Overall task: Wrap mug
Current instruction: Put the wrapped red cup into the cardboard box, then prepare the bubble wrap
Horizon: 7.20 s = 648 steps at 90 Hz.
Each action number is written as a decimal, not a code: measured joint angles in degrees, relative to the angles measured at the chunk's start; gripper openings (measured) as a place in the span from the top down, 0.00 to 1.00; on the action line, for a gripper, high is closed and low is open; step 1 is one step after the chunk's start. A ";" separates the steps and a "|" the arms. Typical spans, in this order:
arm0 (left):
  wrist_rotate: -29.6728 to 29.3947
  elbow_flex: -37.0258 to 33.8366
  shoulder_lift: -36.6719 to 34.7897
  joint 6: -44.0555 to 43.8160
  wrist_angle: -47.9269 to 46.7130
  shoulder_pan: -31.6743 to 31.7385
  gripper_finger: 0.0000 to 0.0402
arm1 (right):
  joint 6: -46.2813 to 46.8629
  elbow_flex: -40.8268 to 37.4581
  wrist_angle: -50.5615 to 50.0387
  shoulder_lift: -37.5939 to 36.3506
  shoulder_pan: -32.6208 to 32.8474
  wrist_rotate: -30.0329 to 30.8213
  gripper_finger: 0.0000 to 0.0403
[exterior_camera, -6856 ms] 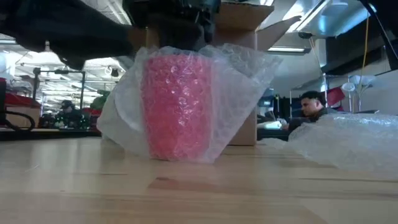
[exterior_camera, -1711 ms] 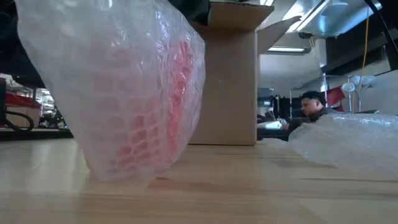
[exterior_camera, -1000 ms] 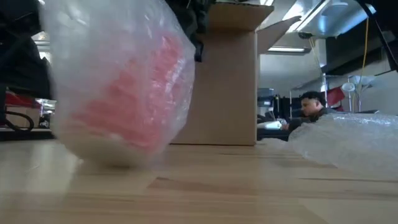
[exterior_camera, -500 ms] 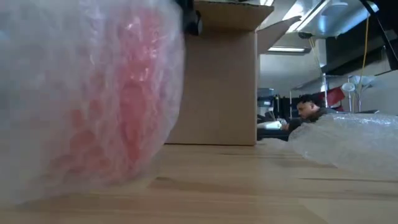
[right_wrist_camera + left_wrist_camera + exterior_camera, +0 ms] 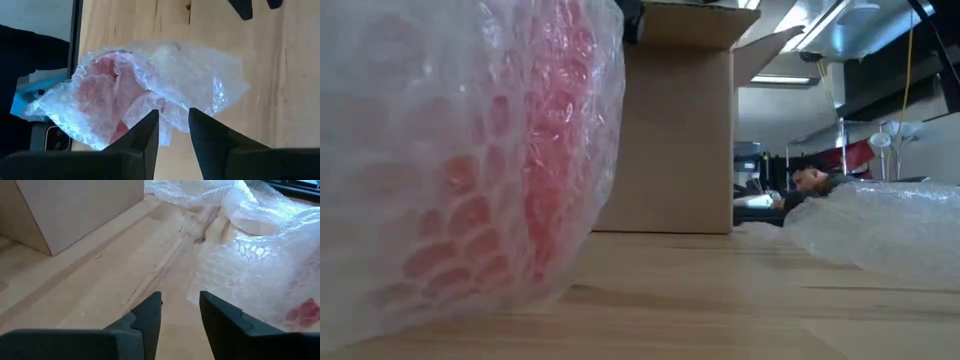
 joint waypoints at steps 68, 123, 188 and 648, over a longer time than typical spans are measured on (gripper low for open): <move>0.26 0.00 0.02 -0.22 0.22 0.00 0.71 | -1.55 -0.13 7.79 1.57 -0.07 -3.27 0.50; 0.33 0.00 0.02 -0.26 0.22 0.00 0.71 | -0.96 -11.69 15.56 1.53 0.00 -3.46 0.46; 0.31 0.00 0.02 -0.70 0.20 0.00 0.71 | 1.52 -8.39 11.52 1.51 -0.07 -2.92 0.95; 28.83 0.00 -21.62 37.32 -1.79 15.93 0.71 | 34.39 -7.69 -27.01 -24.46 17.96 23.08 0.95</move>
